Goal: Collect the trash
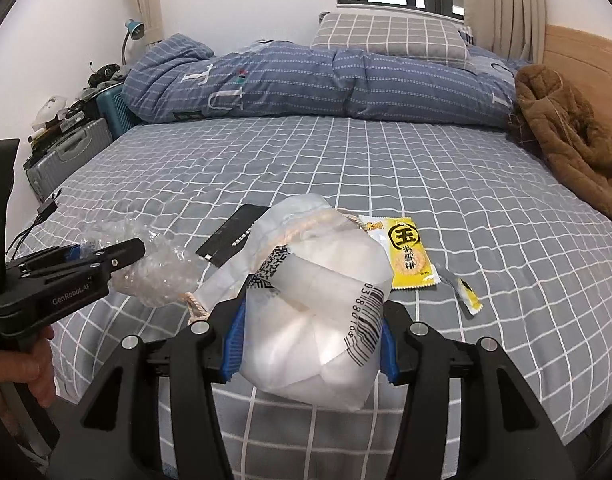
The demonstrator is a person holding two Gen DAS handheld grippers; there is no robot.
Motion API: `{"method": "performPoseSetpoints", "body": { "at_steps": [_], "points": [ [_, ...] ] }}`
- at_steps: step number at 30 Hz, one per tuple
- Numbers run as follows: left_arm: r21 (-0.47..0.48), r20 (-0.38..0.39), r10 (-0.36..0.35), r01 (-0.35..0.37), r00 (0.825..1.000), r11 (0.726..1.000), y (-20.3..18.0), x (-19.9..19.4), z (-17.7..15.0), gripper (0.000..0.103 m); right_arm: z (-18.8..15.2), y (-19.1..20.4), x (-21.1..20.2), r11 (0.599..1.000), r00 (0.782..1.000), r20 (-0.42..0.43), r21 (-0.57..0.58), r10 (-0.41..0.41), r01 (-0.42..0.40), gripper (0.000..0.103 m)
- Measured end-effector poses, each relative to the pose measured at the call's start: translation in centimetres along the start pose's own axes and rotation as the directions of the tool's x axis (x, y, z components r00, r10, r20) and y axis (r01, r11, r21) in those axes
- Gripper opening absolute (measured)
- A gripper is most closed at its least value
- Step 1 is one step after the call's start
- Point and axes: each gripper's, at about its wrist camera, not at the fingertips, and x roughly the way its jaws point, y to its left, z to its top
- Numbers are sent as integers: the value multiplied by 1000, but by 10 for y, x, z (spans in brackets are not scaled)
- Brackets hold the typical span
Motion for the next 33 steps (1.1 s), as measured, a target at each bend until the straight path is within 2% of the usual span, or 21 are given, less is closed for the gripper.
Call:
{"method": "performPoseSetpoints", "body": {
  "at_steps": [18,33],
  "points": [
    [8,-8,-17,17,1000,1000,-9,-41,-47,43,-34,8,-42,1000,1000,-1,1,3,-3,49],
    [-25,-7,-30,30,1000,999,-5,-74,-79,43,-61,20,-74,1000,1000,-4,-11,20,-20,49]
  ]
}}
